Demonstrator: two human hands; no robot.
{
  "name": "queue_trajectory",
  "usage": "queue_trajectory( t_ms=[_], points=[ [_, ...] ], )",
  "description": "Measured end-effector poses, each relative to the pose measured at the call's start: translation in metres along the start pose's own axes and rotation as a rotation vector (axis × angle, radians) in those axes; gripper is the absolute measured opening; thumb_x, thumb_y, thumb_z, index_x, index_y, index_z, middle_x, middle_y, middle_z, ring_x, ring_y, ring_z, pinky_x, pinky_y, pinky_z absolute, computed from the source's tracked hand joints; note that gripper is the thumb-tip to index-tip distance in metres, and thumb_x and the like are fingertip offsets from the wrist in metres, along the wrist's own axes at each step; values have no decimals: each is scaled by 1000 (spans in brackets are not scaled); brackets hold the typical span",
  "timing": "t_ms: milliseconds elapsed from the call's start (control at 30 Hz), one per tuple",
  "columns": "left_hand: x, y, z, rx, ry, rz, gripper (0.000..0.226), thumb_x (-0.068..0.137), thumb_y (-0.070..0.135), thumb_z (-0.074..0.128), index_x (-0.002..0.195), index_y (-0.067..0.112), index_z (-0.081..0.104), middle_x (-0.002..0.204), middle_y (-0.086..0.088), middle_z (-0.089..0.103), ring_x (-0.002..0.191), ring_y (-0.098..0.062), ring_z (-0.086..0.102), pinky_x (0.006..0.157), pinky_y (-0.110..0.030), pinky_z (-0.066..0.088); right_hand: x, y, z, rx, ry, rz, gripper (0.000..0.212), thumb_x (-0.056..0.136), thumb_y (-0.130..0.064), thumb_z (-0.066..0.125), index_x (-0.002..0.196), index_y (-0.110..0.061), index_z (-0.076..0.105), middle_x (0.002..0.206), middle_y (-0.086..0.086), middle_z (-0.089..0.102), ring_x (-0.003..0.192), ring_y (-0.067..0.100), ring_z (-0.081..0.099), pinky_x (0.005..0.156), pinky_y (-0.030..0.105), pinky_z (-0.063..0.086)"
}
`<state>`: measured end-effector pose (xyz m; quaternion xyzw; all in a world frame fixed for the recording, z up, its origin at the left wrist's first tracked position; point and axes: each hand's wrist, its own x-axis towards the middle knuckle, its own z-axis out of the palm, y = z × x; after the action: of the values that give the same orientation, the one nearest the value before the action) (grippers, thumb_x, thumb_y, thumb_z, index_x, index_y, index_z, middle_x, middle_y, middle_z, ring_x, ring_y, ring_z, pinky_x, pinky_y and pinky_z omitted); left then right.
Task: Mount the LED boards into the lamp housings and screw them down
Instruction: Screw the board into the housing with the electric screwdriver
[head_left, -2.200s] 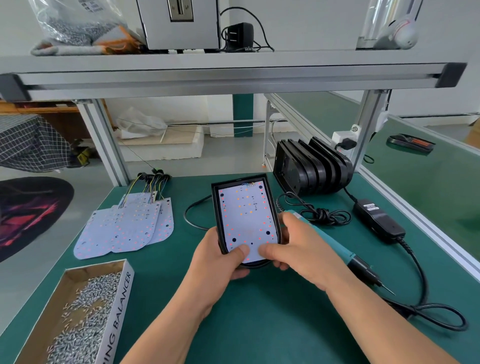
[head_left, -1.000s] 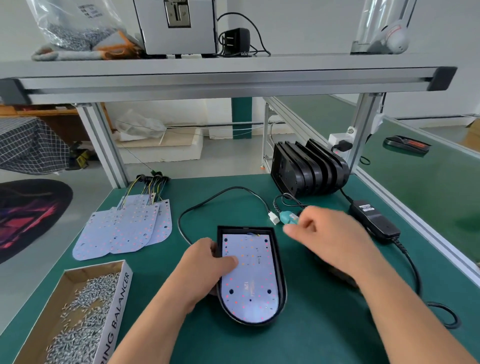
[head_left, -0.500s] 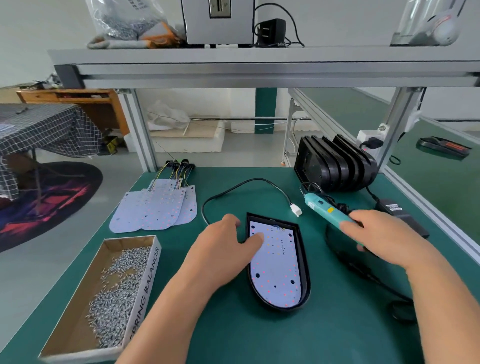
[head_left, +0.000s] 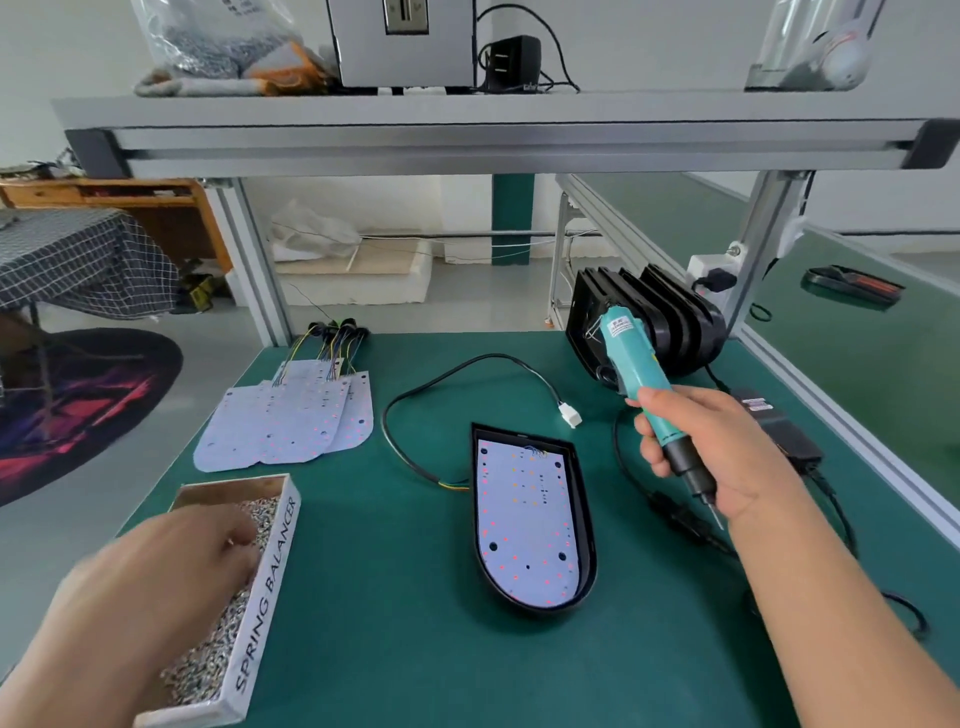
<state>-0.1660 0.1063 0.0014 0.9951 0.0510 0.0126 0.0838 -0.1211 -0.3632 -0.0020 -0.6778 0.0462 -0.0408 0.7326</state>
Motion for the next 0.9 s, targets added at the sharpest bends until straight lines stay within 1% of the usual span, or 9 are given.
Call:
queue_trajectory(
  t_ms=[100,233,400,533,633,733,800,833,900],
  points=[
    [-1,-3,17,-19,-3,21,17,91,36,71,81,50,68,73,24,70,72,-5,67,69,-33,57,-1,0,4,18,-11,-9,25,91,-32,78,100,-9,80,80,12,62,59,23,56,46,29,48],
    [2,-6,21,-105,37,-6,29,88,21,77,67,39,69,64,26,67,66,-9,65,67,-35,55,0,1,7,48,-2,-13,18,97,-27,75,98,-10,81,80,12,61,58,22,56,46,29,48],
    [4,-22,30,-213,90,-4,30,91,26,80,84,54,72,66,25,70,67,-9,68,67,-34,55,1,4,11,43,10,-6,22,100,-24,73,105,-4,77,80,11,61,58,22,55,45,29,47],
    [8,-32,39,-387,207,-6,10,84,44,75,88,53,72,62,19,68,58,-19,66,64,-35,56,0,5,14,51,33,-13,28,100,-24,72,112,2,73,80,12,62,58,22,56,45,29,48],
    [5,-33,37,-579,199,-38,20,78,55,65,92,46,74,59,11,67,51,-18,61,52,-24,48,-1,4,18,78,60,-21,28,100,-23,71,112,3,73,79,11,63,57,21,57,45,28,48],
    [4,-33,28,-1152,67,-103,38,75,50,86,95,19,77,61,1,59,47,-10,43,42,-16,37,-1,3,20,128,82,-9,31,101,-22,69,115,5,70,78,10,63,57,20,57,46,27,48],
    [9,-32,22,-1695,-204,-73,45,73,42,95,91,6,74,74,-8,59,61,-10,33,45,-24,32,-2,3,23,169,90,6,31,103,-22,67,116,5,69,78,10,63,57,19,57,46,27,48],
    [9,-28,17,-1984,-405,-7,43,91,38,82,102,-2,70,87,-16,62,71,-15,33,55,-28,36,-2,4,24,189,91,16,30,103,-23,65,116,4,69,79,9,63,57,19,57,46,26,48],
    [9,-13,8,-2268,-686,-14,57,117,33,23,130,-10,58,118,-27,59,91,-21,33,79,-34,36,-3,4,30,235,86,40,29,105,-24,63,115,2,69,79,9,62,57,18,57,46,26,49]
  ],
)
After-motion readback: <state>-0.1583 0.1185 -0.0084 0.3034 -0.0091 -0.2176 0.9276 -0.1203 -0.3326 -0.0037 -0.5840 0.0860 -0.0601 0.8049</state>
